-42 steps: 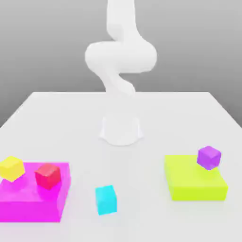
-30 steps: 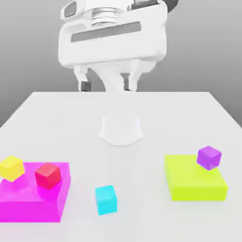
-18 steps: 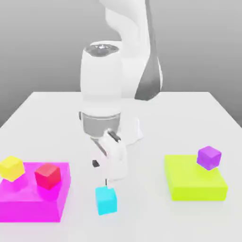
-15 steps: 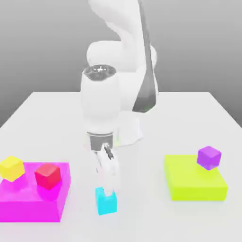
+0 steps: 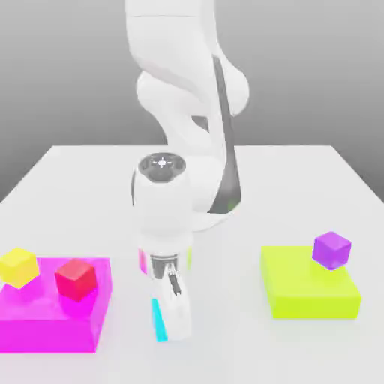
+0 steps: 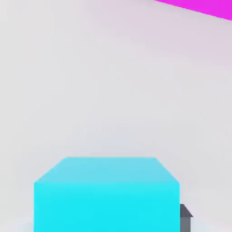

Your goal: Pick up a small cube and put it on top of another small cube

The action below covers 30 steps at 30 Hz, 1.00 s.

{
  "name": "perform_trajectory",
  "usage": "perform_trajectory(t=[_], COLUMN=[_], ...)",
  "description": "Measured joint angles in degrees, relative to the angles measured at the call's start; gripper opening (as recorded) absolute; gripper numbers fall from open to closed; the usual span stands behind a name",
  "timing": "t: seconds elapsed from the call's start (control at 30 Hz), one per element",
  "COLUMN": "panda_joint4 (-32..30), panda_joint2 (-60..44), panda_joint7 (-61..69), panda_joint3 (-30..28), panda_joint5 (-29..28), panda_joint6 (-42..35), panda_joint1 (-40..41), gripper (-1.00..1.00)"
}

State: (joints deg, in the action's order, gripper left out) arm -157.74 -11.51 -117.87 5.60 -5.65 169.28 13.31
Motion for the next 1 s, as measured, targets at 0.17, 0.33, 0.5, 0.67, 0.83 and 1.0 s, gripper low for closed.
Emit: perform_trajectory(t=[0.17, 0.33, 0.5, 0.67, 0.83, 1.0], panda_joint4=[-1.0, 1.1, 3.3, 5.6, 6.9, 5.4], panda_joint2=[8.9, 13.2, 17.2, 21.1, 22.1, 15.7], panda_joint7=[5.8, 18.0, 30.8, 43.3, 53.4, 54.6], panda_joint3=[1.2, -0.6, -3.3, -7.0, -10.1, -10.4], panda_joint5=[4.1, 4.5, 4.8, 4.7, 4.6, 5.2], panda_joint6=[-7.8, -14.2, -20.4, -26.6, -29.0, -21.1], panda_joint1=[1.8, 5.2, 7.3, 8.7, 9.9, 9.9], gripper=[-1.0, -1.0, -1.0, -1.0, -1.0, 1.0])
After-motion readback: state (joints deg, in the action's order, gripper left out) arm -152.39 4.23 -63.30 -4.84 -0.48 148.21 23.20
